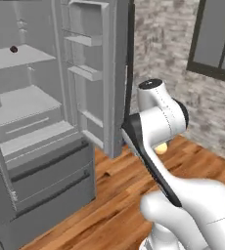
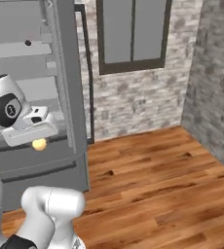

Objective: Pick the egg and butter from the fridge and place them by the bowl for mixing.

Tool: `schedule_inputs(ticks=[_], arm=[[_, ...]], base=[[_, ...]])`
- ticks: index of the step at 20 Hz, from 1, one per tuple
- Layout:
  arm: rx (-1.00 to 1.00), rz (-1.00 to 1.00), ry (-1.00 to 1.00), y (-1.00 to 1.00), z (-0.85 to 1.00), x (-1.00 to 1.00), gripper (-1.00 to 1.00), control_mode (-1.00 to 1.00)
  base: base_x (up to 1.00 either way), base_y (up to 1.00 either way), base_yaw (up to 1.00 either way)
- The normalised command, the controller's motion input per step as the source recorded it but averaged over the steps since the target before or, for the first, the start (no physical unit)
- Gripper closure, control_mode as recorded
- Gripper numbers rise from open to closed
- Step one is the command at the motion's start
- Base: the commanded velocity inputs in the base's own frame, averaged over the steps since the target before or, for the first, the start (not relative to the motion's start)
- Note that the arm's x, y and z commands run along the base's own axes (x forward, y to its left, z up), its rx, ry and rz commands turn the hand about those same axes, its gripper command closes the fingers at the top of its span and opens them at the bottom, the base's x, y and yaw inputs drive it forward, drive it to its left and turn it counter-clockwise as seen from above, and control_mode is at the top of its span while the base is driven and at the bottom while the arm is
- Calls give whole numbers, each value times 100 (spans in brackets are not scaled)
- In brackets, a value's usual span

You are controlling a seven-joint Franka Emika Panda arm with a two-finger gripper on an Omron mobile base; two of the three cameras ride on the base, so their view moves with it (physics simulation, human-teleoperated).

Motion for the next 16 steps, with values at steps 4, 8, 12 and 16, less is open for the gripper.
schedule_inputs(ticks=[4,8,12,16], arm=[[0,0,0,0,0,0,100,100],[0,0,0,0,0,0,100,100],[0,0,0,0,0,0,100,100],[0,0,0,0,0,0,100,100]], base=[[0,8,-95],[0,8,-97],[0,8,-97],[0,8,-97]])
